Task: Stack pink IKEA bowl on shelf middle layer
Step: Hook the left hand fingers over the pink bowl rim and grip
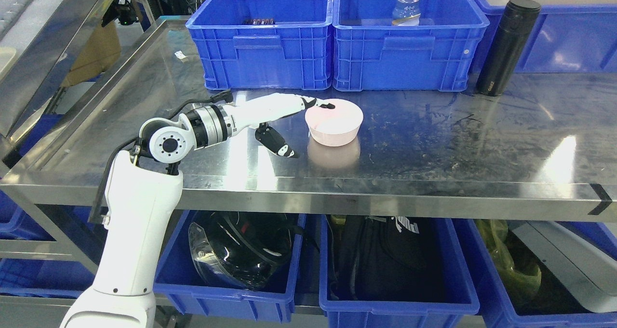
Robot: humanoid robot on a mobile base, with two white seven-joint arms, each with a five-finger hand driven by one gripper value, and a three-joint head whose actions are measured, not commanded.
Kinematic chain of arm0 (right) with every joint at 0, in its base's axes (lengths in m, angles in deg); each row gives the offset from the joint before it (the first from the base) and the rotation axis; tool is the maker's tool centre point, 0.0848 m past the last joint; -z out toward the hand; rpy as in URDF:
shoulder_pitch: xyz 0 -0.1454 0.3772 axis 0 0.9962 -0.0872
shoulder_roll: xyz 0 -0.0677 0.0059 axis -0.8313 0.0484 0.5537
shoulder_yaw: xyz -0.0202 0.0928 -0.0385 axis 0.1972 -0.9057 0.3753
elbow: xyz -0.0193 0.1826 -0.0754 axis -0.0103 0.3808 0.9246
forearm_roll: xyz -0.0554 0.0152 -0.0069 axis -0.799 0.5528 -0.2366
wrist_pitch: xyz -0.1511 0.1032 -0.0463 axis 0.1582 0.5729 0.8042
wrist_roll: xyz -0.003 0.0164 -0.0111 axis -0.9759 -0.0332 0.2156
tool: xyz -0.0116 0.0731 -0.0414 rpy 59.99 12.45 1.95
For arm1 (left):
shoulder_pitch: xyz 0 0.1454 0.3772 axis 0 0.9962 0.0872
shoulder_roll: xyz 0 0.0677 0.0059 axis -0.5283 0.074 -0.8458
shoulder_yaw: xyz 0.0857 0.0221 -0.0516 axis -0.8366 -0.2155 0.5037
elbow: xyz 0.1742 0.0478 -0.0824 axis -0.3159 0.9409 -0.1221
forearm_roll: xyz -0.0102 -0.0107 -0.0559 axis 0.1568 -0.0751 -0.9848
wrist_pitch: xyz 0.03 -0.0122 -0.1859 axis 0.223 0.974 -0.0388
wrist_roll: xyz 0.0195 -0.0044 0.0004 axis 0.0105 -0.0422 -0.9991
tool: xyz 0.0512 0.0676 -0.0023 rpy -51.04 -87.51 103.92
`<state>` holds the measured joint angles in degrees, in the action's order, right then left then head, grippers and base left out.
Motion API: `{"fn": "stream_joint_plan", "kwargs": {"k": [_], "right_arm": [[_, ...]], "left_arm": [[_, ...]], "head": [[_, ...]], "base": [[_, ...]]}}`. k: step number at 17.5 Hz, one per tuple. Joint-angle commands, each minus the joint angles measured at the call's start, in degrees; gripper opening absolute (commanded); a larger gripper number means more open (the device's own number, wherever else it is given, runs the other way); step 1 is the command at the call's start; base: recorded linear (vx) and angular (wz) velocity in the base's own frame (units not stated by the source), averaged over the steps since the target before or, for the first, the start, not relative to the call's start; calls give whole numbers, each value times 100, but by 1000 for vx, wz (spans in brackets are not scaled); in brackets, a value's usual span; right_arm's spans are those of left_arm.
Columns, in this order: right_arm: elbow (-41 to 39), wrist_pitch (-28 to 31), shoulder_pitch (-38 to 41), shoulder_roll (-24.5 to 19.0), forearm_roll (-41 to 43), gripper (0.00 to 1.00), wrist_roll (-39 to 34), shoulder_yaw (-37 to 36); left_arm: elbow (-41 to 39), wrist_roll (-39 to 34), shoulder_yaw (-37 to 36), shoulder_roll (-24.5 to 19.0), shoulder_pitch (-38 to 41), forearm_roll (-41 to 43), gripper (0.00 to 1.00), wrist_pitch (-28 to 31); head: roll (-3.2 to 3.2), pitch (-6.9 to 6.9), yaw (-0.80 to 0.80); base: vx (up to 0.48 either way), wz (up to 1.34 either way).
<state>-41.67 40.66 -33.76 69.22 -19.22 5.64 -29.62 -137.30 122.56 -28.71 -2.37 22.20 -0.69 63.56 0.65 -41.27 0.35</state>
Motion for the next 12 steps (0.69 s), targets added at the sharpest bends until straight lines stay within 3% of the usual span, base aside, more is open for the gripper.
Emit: {"fn": "stream_joint_plan", "kwargs": {"k": [1, 3, 8, 12], "right_arm": [[-100, -5, 17, 100, 0, 100, -4, 0], [-100, -5, 26, 100, 0, 100, -4, 0], [-100, -5, 26, 100, 0, 100, -4, 0], [-100, -5, 26, 100, 0, 100, -4, 0]], "left_arm": [[1095, 58, -714, 359, -838, 853, 91, -233], [1455, 59, -1022, 403, -935, 871, 92, -242], [2334, 32, -1137, 1079, -1207, 1301, 87, -390], [2695, -12, -1137, 1121, -1339, 1599, 86, -505]], "head": [[0, 0, 0], [0, 0, 0], [0, 0, 0], [0, 0, 0]], "base": [[0, 0], [0, 0], [0, 0], [0, 0]]}}
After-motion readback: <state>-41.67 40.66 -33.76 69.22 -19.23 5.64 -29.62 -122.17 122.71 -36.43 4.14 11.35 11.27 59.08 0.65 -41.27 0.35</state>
